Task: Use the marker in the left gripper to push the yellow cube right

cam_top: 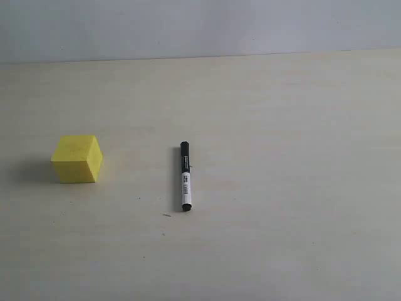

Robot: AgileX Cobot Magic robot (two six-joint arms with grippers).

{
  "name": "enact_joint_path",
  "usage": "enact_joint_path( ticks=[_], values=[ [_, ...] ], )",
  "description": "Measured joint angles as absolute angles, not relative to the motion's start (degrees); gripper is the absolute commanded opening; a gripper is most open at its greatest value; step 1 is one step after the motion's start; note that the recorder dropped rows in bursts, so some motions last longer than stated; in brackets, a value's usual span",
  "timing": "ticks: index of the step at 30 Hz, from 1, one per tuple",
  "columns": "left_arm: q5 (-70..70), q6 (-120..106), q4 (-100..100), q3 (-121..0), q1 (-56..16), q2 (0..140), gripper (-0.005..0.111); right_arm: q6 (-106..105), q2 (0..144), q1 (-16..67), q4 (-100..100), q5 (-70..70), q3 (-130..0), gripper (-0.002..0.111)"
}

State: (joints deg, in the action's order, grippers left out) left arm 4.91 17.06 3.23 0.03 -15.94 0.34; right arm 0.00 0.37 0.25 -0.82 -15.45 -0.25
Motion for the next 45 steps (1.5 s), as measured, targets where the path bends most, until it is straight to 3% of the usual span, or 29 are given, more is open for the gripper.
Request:
enact_joint_path(
  ticks=[14, 19, 22, 25, 29, 31, 45],
  values=[
    [31.5, 37.8, 3.6, -0.2, -15.9, 0.3, 0.0, 0.0, 0.4, 0.3, -0.8, -15.6, -0.2, 0.0],
    [31.7, 36.6, 3.6, -10.1, -15.9, 3.5, 0.0, 0.0, 0.4, 0.3, -0.8, -15.6, -0.2, 0.0],
    [12.5, 28.6, 3.6, -27.6, -15.9, 18.2, 0.0, 0.0, 0.4, 0.3, -0.8, -15.6, -0.2, 0.0],
    [-16.0, 24.1, 3.6, -41.8, -15.9, 38.3, 0.0, 0.0, 0.4, 0.3, -0.8, -15.6, -0.2, 0.0],
    [-44.6, 11.6, 11.3, -53.4, -15.9, 62.7, 0.0, 0.0, 0.4, 0.3, -0.8, -15.6, -0.2, 0.0],
    [-51.6, 7.8, 14.2, -55.8, -17.5, 69.8, 0.0, 0.0, 0.4, 0.3, -0.8, -15.6, -0.2, 0.0],
    [-55.8, 27.2, 2.8, -72.6, -45.3, 101.8, 0.0, 0.0, 0.4, 0.3, -0.8, -15.6, -0.2, 0.0]
  ],
)
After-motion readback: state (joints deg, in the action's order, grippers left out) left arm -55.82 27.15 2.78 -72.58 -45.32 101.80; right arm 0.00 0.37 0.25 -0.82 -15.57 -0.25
